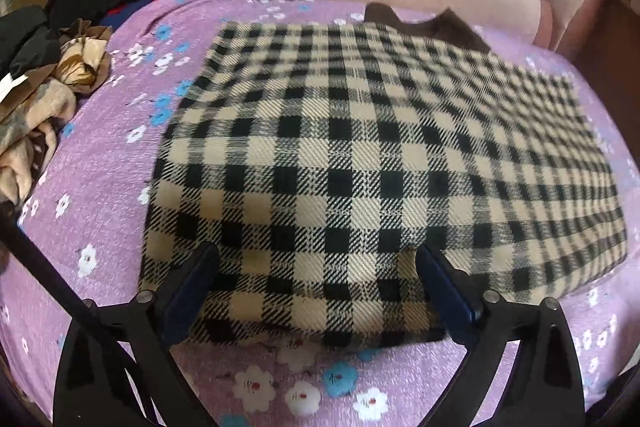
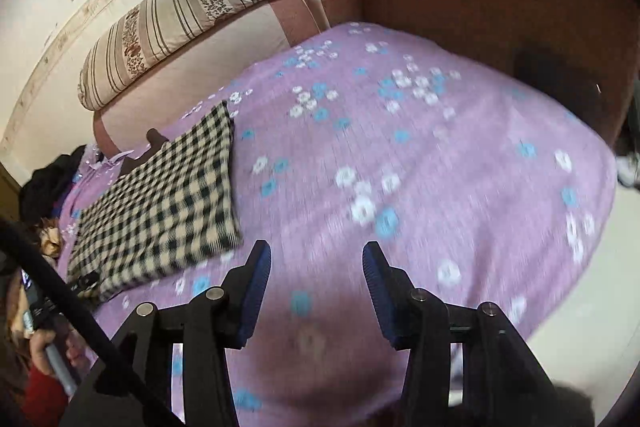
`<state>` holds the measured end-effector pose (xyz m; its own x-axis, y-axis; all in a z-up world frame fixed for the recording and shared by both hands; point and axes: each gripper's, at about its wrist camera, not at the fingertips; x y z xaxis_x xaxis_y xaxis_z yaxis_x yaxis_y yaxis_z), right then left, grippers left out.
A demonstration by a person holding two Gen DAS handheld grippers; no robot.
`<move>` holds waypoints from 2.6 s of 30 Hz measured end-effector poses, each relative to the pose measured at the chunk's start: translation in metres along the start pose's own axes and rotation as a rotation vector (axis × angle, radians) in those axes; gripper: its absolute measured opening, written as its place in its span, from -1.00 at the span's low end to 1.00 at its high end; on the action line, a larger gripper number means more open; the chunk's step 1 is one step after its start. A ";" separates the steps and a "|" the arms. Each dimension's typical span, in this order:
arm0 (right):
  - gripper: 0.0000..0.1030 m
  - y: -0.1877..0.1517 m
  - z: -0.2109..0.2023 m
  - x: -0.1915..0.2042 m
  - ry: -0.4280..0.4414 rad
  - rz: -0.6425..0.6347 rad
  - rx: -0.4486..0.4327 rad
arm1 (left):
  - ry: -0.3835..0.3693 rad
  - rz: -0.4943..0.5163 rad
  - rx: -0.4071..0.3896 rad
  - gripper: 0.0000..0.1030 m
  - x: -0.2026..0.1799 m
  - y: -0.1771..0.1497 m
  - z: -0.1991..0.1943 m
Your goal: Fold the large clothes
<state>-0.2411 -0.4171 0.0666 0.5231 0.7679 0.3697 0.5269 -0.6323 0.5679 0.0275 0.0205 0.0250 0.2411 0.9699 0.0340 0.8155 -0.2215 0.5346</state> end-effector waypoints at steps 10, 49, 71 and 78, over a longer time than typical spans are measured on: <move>0.14 -0.023 -0.094 0.000 -0.007 -0.072 -0.119 | -0.076 0.019 -0.199 0.90 -0.014 -0.024 -0.088; 0.21 -0.083 -0.026 0.153 0.112 -0.407 0.075 | 0.065 -0.364 -0.267 0.90 0.133 0.021 -0.109; 0.20 -0.217 0.131 0.412 0.229 -1.099 0.039 | -0.307 -0.317 -0.127 0.90 0.177 0.081 0.026; 0.20 -0.233 0.145 0.443 0.170 -1.238 -0.083 | -0.459 -0.310 -0.021 0.90 0.160 0.099 0.075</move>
<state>-0.0350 0.0561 -0.0084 -0.3887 0.8490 -0.3579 0.5557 0.5258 0.6440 0.1863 0.1459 0.0206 0.1997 0.8446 -0.4968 0.8752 0.0743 0.4780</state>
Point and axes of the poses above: each gripper's, at about its wrist camera, not at the fingertips, and z roughly the way its jaws point, x to its left, y to its top, and after that the axes turned 3 degrees about z, right-handed
